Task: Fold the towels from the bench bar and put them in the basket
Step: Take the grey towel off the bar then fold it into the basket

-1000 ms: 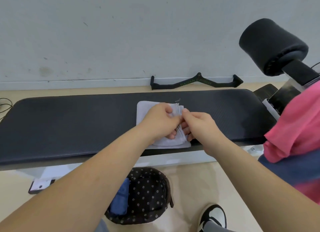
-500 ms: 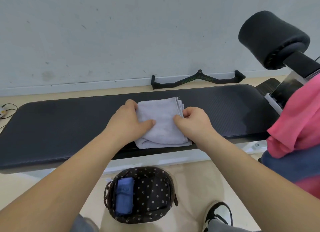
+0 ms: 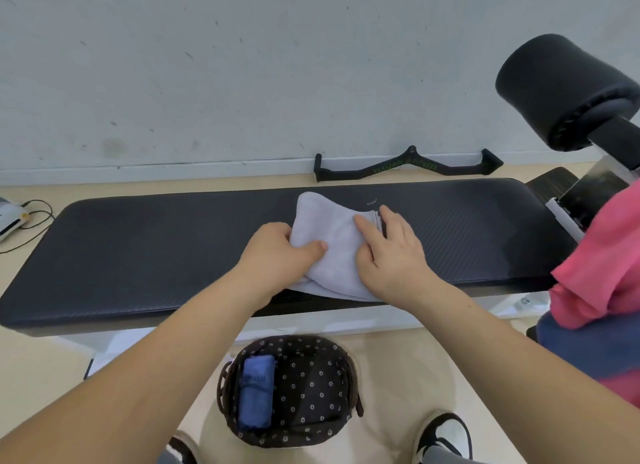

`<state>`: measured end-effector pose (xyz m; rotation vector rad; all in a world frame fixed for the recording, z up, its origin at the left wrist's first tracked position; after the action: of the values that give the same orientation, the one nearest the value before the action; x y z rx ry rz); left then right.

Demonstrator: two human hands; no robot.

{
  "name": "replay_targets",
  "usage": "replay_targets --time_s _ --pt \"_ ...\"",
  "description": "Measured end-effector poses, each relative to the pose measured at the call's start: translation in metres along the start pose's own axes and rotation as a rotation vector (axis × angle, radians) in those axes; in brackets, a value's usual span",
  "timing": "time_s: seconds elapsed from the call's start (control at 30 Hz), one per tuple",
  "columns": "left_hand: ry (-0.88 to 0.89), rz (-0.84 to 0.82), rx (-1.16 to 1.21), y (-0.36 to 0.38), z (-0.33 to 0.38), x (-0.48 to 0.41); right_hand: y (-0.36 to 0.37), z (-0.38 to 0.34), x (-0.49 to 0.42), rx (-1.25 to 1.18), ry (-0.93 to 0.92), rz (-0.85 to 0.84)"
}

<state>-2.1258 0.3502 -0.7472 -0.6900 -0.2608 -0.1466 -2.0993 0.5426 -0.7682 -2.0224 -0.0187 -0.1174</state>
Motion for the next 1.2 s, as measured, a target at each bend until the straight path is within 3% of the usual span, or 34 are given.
replay_targets --time_s 0.1,0.27,0.5,0.6,0.7,0.77,0.83,0.97,1.2 --pt "-0.036 0.01 0.096 -0.016 0.003 0.0 0.003 -0.004 0.004 -0.003 -0.077 -0.055" --pt "0.156 0.088 -0.031 -0.021 0.022 0.016 0.013 -0.012 0.007 -0.022 -0.075 -0.14" --pt "0.549 0.11 -0.584 0.025 0.036 0.034 0.0 -0.005 0.004 -0.08 -0.082 -0.208" --pt "0.579 0.157 -0.775 0.037 0.03 0.034 -0.018 0.009 0.004 -0.297 -0.145 -0.154" --pt "0.655 0.238 -0.983 0.056 0.027 0.045 -0.032 0.018 0.005 -0.564 -0.057 -0.004" --pt "0.686 0.201 -0.917 0.059 0.029 0.047 -0.03 0.017 0.004 -0.525 -0.05 0.053" --pt "0.636 0.074 -0.671 0.047 0.029 0.036 -0.022 0.015 0.0 -0.465 -0.032 0.085" --pt "0.34 0.08 -0.277 0.017 0.013 0.013 -0.014 0.012 -0.008 -0.378 0.013 0.125" --pt "0.026 -0.221 0.022 0.014 0.004 0.047 -0.03 -0.017 0.022 -0.332 -0.019 -0.048"
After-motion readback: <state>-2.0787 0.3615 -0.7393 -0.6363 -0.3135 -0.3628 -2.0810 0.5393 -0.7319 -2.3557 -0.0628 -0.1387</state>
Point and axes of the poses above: each hand's wrist, its own x-axis away from the middle knuckle, its own y-axis out of the palm, z = x × y, the point moved 2 cm from there along -x, towards the middle knuckle, and after that the axes turned 5 degrees about -x, right-handed, at the moved point
